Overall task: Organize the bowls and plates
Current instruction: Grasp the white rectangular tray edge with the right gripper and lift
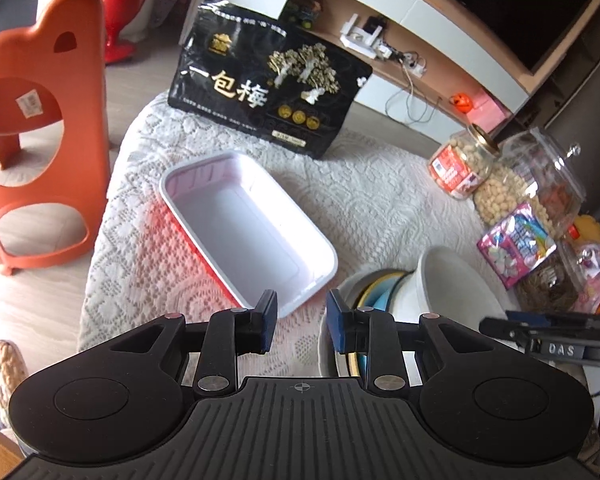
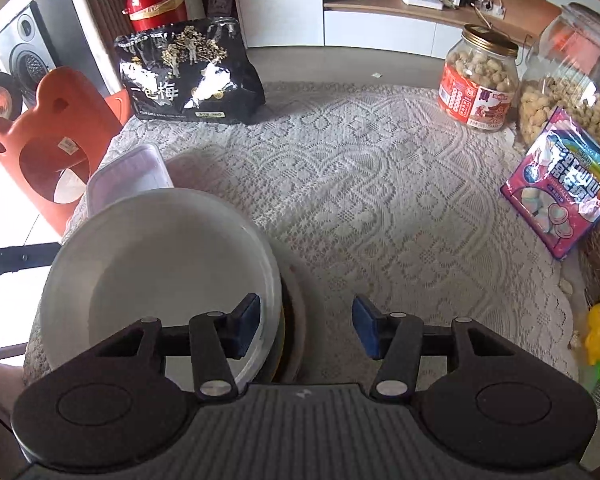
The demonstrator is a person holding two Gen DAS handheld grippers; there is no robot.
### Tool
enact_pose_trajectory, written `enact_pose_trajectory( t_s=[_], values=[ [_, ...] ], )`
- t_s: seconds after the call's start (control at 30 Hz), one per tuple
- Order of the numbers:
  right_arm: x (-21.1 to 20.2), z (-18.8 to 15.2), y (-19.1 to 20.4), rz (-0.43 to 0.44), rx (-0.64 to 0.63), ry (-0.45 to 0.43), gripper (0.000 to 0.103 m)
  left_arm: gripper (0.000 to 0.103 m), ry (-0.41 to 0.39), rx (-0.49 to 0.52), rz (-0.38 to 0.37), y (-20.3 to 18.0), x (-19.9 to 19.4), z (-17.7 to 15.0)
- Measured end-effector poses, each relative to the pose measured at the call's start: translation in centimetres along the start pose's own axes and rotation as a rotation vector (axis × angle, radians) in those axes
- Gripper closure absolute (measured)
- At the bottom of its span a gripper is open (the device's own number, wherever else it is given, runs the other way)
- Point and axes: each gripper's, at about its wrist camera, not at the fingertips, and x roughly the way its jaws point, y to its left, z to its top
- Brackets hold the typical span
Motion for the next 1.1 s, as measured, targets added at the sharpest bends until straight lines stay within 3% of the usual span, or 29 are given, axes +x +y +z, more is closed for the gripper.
enact_pose_trajectory(
  t_s=[0.13,0.27,0.33,0.43,0.6,0.77,0.9,1.1],
  values=[
    [-2.8,1.7,1.4,0.06,-0.019,-0.079,0.051,0.073,-0.037,-0.101,0.07,2.6,0.3,0.9],
    [-3.1,6.1,4.9,0.096,-0.082,-0.114,0.042,0.073,0.019,-0.221,0.149,5.3,3.3,2.0],
    [-1.1,8.7,7.5,0.108,-0.129,-0.046,0.038,0.073,0.063,-0.277,0.176,6.6,5.3,2.5],
    [3.3,11.8,10.7,0.085,-0.135,0.078,0.038,0.073,0.106,-0.343,0.115,7.8,7.2,3.3],
    [10.3,14.6,14.3,0.042,-0.053,0.182,0.041,0.073,0.085,-0.305,0.121,7.8,8.3,4.6],
    [15.4,15.4,15.3,-0.007,0.009,0.247,0.059,0.073,0.121,-0.32,0.116,8.7,9.4,5.0],
    [17.6,15.2,15.5,-0.011,0.02,0.3,0.059,0.073,0.186,-0.361,0.09,9.4,10.7,4.6],
    [18.9,14.5,16.5,0.003,0.011,0.346,0.059,0.073,0.169,-0.346,0.097,9.1,10.4,4.5]
  ],
)
